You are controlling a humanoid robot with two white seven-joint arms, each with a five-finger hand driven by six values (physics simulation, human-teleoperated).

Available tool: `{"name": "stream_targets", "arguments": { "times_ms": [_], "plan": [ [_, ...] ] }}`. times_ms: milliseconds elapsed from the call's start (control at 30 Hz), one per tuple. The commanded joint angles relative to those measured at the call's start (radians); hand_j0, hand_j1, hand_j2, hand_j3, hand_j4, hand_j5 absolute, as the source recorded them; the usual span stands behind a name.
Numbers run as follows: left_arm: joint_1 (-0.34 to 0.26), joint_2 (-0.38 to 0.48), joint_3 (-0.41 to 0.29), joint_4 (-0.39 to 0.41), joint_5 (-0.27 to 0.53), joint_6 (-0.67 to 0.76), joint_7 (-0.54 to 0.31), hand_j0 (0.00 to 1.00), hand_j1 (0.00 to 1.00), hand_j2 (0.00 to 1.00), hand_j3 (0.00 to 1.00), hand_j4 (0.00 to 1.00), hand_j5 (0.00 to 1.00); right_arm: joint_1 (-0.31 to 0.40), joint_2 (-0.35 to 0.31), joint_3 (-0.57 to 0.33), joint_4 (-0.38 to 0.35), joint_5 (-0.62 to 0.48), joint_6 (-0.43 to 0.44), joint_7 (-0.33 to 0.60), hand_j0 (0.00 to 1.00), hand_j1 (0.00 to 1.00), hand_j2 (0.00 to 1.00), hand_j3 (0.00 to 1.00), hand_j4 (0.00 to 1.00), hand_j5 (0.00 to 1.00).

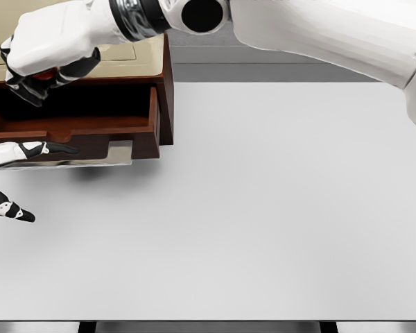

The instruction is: Open the cabinet drawer with left arm, and place a switch into the drawer with right arm

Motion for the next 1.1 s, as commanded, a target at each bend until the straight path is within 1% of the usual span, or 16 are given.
{"name": "stream_targets", "arguments": {
  "times_ms": [0,33,100,167,200,233,400,533,567,633,667,833,900,967,1067],
  "plan": [
    [0.002,0.004,0.005,-0.002,0.006,0.001,-0.001,1.00,1.00,1.00,1.00,1.00,1.00,0.000,0.045,-0.004,0.043,-0.009,0.001,0.001,0.42,0.42,0.42,0.42,0.42,0.42],
    [0.002,0.007,0.005,-0.003,0.006,0.001,-0.002,1.00,1.00,1.00,1.00,1.00,1.00,0.000,0.059,-0.004,0.066,-0.011,0.001,0.001,0.42,0.42,0.42,0.42,0.42,0.42],
    [0.005,0.019,0.005,-0.006,0.004,0.001,-0.004,1.00,1.00,1.00,1.00,1.00,1.00,0.000,0.059,-0.004,0.101,-0.012,0.001,0.003,0.42,0.42,0.42,0.42,0.42,0.42],
    [0.003,0.024,0.007,-0.006,0.004,0.001,-0.004,1.00,1.00,1.00,1.00,1.00,1.00,0.002,0.059,-0.014,0.166,-0.014,0.001,0.003,0.42,0.42,0.42,0.42,0.42,0.42],
    [0.002,0.024,0.019,-0.006,0.006,0.001,-0.004,1.00,1.00,1.00,1.00,1.00,1.00,0.003,0.059,-0.018,0.193,-0.014,0.001,0.003,0.42,0.42,0.42,0.42,0.42,0.42],
    [0.002,0.024,0.024,-0.005,0.006,0.001,-0.004,1.00,1.00,1.00,1.00,1.00,1.00,0.005,0.059,-0.018,0.204,-0.014,0.001,0.003,0.42,0.42,0.42,0.42,0.42,0.42],
    [0.003,0.024,0.027,-0.006,0.004,0.001,-0.004,1.00,1.00,1.00,1.00,1.00,1.00,0.011,0.059,-0.018,0.190,-0.011,0.001,0.003,0.42,0.42,0.42,0.42,0.42,0.42],
    [0.006,0.022,0.027,-0.006,0.003,0.001,-0.008,1.00,1.00,1.00,1.00,1.00,1.00,0.012,0.059,-0.018,0.127,-0.008,0.001,0.003,0.42,0.42,0.42,0.42,0.42,0.42],
    [0.008,0.022,0.027,-0.009,0.003,0.001,-0.010,1.00,1.00,1.00,1.00,1.00,1.00,0.012,0.059,-0.017,0.126,-0.008,0.001,0.003,0.42,0.42,0.42,0.42,0.42,0.42],
    [0.006,0.006,0.036,-0.017,0.001,0.001,-0.054,1.00,1.00,1.00,1.00,1.00,1.00,0.012,0.059,-0.017,0.103,-0.006,0.001,0.003,0.42,0.42,0.42,0.42,0.42,0.42],
    [0.009,0.006,0.047,-0.017,0.001,0.001,-0.056,1.00,1.00,1.00,1.00,1.00,1.00,0.012,0.059,-0.015,0.104,-0.006,0.001,0.003,0.42,0.42,0.42,0.42,0.42,0.42],
    [0.008,0.006,0.048,-0.020,0.001,0.001,-0.061,1.00,1.00,1.00,1.00,1.00,1.00,0.009,0.059,-0.010,0.104,-0.006,0.001,0.003,0.42,0.42,0.42,0.42,0.42,0.42],
    [0.009,0.006,0.068,-0.020,0.003,0.001,-0.061,1.00,1.00,1.00,1.00,1.00,1.00,0.011,0.059,-0.010,0.117,-0.008,0.001,0.003,0.42,0.42,0.42,0.42,0.42,0.42],
    [0.009,0.006,0.068,-0.020,0.003,0.001,-0.061,1.00,1.00,1.00,1.00,1.00,1.00,0.014,0.059,-0.017,0.147,-0.011,0.001,0.038,0.42,0.42,0.42,0.42,0.42,0.42],
    [0.009,0.006,0.068,-0.020,0.003,0.001,-0.061,1.00,1.00,1.00,1.00,1.00,1.00,0.014,0.059,-0.017,0.147,-0.011,0.001,0.042,0.42,0.42,0.42,0.42,0.42,0.42]
  ]
}}
